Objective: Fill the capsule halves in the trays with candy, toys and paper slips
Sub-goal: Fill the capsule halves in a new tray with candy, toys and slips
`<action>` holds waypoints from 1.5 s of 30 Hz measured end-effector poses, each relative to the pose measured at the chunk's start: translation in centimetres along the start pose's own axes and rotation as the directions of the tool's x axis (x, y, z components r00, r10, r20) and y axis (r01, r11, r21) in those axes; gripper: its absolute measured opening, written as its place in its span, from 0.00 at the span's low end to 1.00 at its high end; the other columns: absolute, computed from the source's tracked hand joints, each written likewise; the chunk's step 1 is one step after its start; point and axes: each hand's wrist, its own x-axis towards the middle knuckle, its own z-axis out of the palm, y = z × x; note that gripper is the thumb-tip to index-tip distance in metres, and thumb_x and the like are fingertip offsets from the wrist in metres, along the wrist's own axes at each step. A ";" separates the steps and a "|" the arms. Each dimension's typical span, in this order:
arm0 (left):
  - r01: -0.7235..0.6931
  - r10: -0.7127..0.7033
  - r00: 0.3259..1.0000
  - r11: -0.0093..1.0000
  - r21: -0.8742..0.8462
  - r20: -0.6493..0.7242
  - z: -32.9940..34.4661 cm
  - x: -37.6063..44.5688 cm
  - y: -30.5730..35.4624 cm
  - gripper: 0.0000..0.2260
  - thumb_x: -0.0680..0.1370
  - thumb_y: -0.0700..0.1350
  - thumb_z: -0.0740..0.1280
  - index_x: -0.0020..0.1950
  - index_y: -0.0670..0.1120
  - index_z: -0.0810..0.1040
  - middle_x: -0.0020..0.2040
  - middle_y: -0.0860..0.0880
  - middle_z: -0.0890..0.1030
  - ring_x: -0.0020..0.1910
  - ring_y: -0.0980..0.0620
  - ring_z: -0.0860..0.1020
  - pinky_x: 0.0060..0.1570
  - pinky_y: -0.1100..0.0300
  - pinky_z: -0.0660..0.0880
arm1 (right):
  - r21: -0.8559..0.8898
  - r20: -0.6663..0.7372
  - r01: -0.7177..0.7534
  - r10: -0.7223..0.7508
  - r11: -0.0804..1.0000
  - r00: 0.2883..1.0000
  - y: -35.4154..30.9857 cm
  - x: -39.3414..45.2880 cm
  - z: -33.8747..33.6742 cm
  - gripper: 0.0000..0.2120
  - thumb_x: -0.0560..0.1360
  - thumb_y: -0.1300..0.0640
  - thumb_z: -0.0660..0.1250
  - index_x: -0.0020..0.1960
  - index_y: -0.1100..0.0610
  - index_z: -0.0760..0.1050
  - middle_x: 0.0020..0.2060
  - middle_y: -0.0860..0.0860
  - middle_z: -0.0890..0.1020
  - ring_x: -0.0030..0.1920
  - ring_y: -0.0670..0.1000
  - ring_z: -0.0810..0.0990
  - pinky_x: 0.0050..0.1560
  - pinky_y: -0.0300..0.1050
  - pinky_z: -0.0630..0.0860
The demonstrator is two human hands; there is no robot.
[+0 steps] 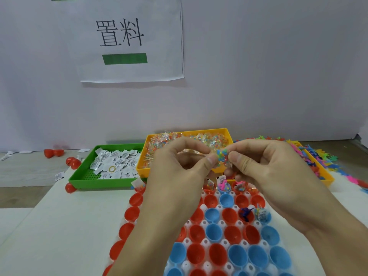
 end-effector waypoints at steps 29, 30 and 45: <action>-0.119 0.101 0.987 0.982 0.146 0.126 1.1 -0.4 -0.2 0.10 0.72 0.37 0.76 0.45 0.53 0.84 0.37 0.54 0.86 0.39 0.58 0.85 0.45 0.58 0.82 | -0.201 0.020 0.112 -0.110 0.973 0.994 0.2 -0.1 -1.1 0.06 0.71 0.56 0.75 0.45 0.45 0.85 0.39 0.44 0.87 0.43 0.43 0.86 0.44 0.39 0.81; -0.110 0.091 0.988 0.982 0.155 0.123 1.0 -0.4 -0.2 0.11 0.72 0.37 0.76 0.47 0.52 0.82 0.37 0.54 0.86 0.39 0.57 0.85 0.46 0.56 0.82 | -0.204 0.037 0.118 -0.113 0.972 0.993 0.1 -0.1 -1.1 0.06 0.72 0.56 0.75 0.46 0.45 0.85 0.39 0.43 0.87 0.43 0.42 0.86 0.44 0.37 0.81; -0.203 0.115 0.966 0.892 0.404 0.231 0.6 -0.4 -0.4 0.16 0.72 0.40 0.76 0.47 0.56 0.72 0.36 0.54 0.85 0.36 0.59 0.82 0.37 0.67 0.77 | -0.368 0.160 0.182 -0.131 0.912 0.978 -0.4 -0.4 -1.7 0.06 0.72 0.56 0.75 0.43 0.44 0.85 0.37 0.39 0.86 0.41 0.38 0.84 0.45 0.31 0.78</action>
